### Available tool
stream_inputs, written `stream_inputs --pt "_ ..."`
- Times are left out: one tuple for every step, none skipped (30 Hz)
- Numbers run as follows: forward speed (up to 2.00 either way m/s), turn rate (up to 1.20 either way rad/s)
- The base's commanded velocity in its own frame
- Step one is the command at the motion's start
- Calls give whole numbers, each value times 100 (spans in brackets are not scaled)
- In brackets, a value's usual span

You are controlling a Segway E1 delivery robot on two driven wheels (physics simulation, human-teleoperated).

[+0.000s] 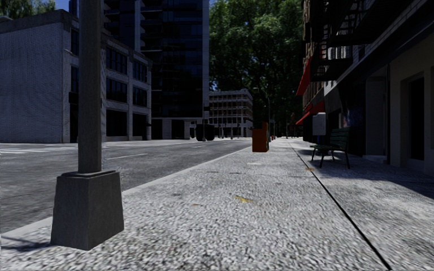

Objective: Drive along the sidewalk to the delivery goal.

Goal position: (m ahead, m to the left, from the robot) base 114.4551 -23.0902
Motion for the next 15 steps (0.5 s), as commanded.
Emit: stream_inputs --pt "180 -19" --pt "183 -19" --pt "186 -19" --pt "188 -19" --pt "188 -20" --pt "189 -20" --pt "189 -21" --pt "189 -21" --pt "190 -22" --pt "190 -23" --pt "190 -24" --pt "190 -24" --pt "190 -24" --pt "190 -25" --pt "190 -25"
